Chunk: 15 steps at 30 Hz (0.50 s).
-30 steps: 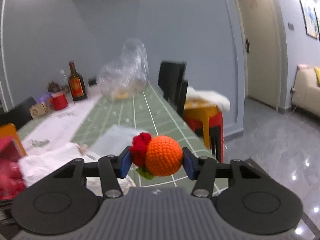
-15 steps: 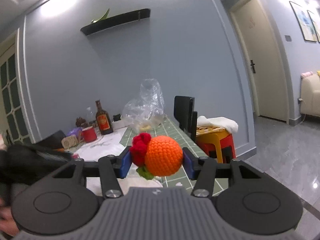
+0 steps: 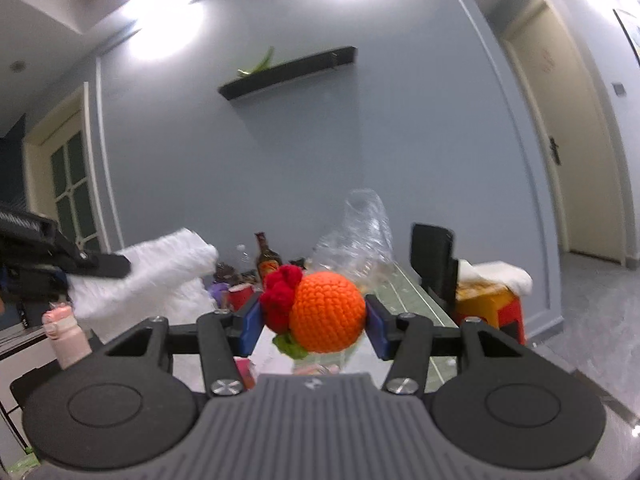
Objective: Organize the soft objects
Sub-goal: 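Carry the tissue over the orange box and open the left gripper while the right carries the ball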
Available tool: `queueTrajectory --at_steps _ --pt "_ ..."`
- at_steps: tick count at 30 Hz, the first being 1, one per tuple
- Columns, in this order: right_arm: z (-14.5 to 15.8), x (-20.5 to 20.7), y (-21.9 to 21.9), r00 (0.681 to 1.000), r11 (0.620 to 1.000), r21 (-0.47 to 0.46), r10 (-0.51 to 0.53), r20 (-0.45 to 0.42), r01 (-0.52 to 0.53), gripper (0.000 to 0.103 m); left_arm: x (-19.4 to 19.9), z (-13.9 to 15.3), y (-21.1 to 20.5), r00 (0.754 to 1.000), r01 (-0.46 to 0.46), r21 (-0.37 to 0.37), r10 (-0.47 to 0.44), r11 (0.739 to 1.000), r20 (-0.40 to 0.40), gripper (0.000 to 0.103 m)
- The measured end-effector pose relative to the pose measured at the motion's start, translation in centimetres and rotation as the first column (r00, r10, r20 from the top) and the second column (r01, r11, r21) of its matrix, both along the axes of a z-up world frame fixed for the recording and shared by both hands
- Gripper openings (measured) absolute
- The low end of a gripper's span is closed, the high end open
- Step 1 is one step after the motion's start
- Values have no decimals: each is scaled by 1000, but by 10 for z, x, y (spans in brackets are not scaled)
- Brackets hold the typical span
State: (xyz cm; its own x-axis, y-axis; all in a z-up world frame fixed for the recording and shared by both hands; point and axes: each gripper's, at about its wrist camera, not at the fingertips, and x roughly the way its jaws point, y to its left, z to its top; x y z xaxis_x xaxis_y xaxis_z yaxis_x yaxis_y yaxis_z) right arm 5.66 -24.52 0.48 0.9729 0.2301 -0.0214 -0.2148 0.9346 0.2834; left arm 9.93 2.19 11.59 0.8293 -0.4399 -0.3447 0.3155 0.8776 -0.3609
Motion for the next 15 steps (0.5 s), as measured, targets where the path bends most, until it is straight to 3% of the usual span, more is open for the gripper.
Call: queueTrajectory --at_steps 8,15 --pt "37 11 60 983 983 -15 181 37 -180 52 -30 44 48 982 -171 67 165 983 96 15" --pt "45 35 146 940 937 -82 340 -19 -340 52 -18 38 91 964 -261 97 254 960 83 15"
